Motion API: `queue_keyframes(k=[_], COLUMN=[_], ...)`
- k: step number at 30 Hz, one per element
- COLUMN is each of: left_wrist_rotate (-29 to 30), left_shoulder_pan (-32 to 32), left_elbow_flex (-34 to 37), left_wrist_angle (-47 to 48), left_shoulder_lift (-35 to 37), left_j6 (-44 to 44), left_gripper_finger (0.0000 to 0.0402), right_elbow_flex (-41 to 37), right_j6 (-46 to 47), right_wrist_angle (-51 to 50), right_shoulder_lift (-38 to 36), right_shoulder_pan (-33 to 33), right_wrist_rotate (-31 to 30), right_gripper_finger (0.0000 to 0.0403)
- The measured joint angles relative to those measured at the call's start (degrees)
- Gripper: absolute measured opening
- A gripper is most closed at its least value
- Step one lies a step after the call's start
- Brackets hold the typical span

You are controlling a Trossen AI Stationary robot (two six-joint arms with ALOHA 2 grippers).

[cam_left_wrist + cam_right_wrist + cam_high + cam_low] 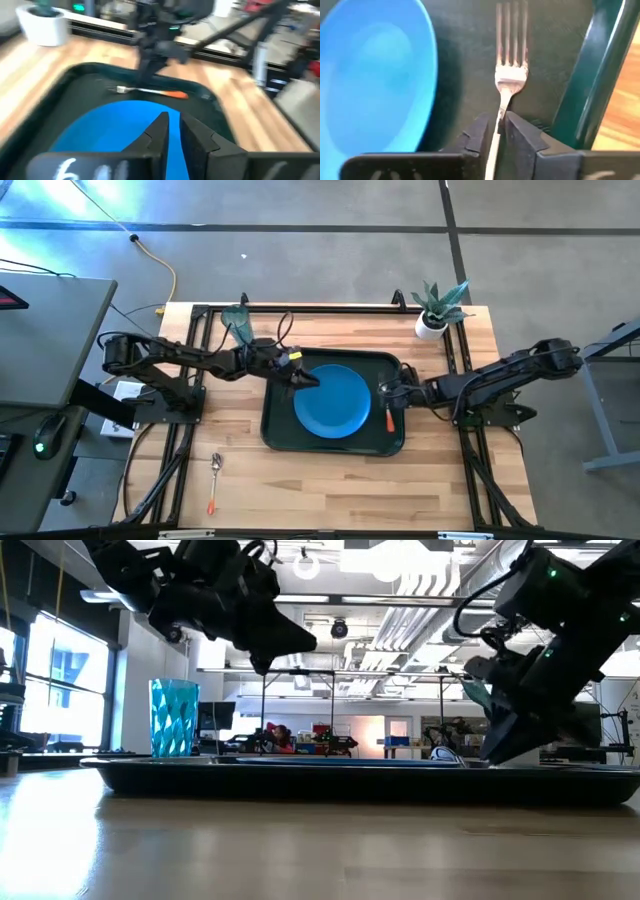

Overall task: Pick and place plate/cup/fork/spoon on tray
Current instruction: Put the orange fork on the serving tray to the right side of the blue plate, then put the orange spoon on the serving tray to the right side of the blue plate

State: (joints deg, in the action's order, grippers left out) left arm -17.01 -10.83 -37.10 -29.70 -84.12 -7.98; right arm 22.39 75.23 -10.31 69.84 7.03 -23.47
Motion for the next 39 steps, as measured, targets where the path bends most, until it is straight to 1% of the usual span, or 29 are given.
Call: queue_keyframes(k=[2, 4, 5, 8, 11, 13, 16, 18, 21, 23, 26, 28, 32, 35, 37, 39], left_wrist_rotate=[2.85, 3.21, 3.29, 4.05, 9.13, 11.86, 12.34, 13.12, 16.63, 19.33, 20.06, 20.48, 20.93, 20.49, 17.36, 12.88], left_shoulder_pan=[-0.29, -0.78, -0.90, -1.87, -1.64, 0.02, 4.07, 7.69, 14.78, 20.01, 27.68, 32.66, 40.99, 44.52, 45.44, 45.80], left_elbow_flex=[0.00, -0.02, -0.13, -0.04, -0.12, -0.09, -0.13, -0.13, -0.11, -0.10, -0.09, -0.05, 2.56, 6.50, 9.46, 11.85], left_wrist_angle=[0.49, 2.14, 3.58, 11.54, 21.61, 28.41, 40.72, 48.12, 58.24, 65.06, 72.31, 76.26, 77.01, 69.45, 63.52, 59.70], left_shoulder_lift=[0.14, 0.97, 1.52, 5.51, 11.03, 14.75, 19.73, 21.87, 24.15, 24.86, 24.85, 24.71, 23.94, 23.36, 22.75, 22.75], left_j6=[-0.55, -0.87, -0.81, -0.42, -1.66, -3.94, -9.00, -13.89, -25.56, -35.33, -49.18, -53.29, -55.20, -54.96, -54.96, -55.73], left_gripper_finger=[0.0048, 0.0055, 0.0056, 0.0049, 0.0029, 0.0013, 0.0003, 0.0006, 0.0009, 0.0008, 0.0004, 0.0003, 0.0015, 0.0034, 0.0052, 0.0070], right_elbow_flex=[0.00, 0.00, 0.00, 0.00, 0.00, 0.00, 0.02, 0.02, 0.02, 0.02, 0.02, 0.02, 0.02, 0.02, 0.02, 0.02], right_j6=[-1.80, -5.11, -8.42, -18.75, -27.31, -33.33, -40.01, -41.95, -44.07, -45.47, -45.04, -45.04, -48.09, -48.20, -47.19, -47.20], right_wrist_angle=[0.00, -0.36, -0.12, 3.83, 11.49, 15.49, 18.71, 18.70, 17.83, 18.17, 18.05, 17.31, 17.39, 17.74, 17.59, 17.89], right_shoulder_lift=[-1.61, -3.50, -4.52, -6.71, -7.38, -7.36, -6.94, -6.48, -5.31, -4.49, -3.96, -3.71, -3.75, -3.76, -3.77, -3.78], right_shoulder_pan=[0.00, 0.00, 0.00, 0.65, 1.71, 2.14, 2.40, 2.41, 1.81, 1.04, 0.21, -0.04, -0.42, -0.99, -1.29, -1.55], right_wrist_rotate=[-0.58, -1.77, -2.38, -4.92, -8.28, -8.48, -9.30, -12.07, -15.66, -15.45, -14.40, -13.67, -12.82, -12.68, -12.73, -12.59], right_gripper_finger=[0.0075, 0.0082, 0.0083, 0.0083, 0.0080, 0.0078, 0.0075, 0.0073, 0.0073, 0.0073, 0.0073, 0.0073, 0.0073, 0.0073, 0.0073, 0.0073])
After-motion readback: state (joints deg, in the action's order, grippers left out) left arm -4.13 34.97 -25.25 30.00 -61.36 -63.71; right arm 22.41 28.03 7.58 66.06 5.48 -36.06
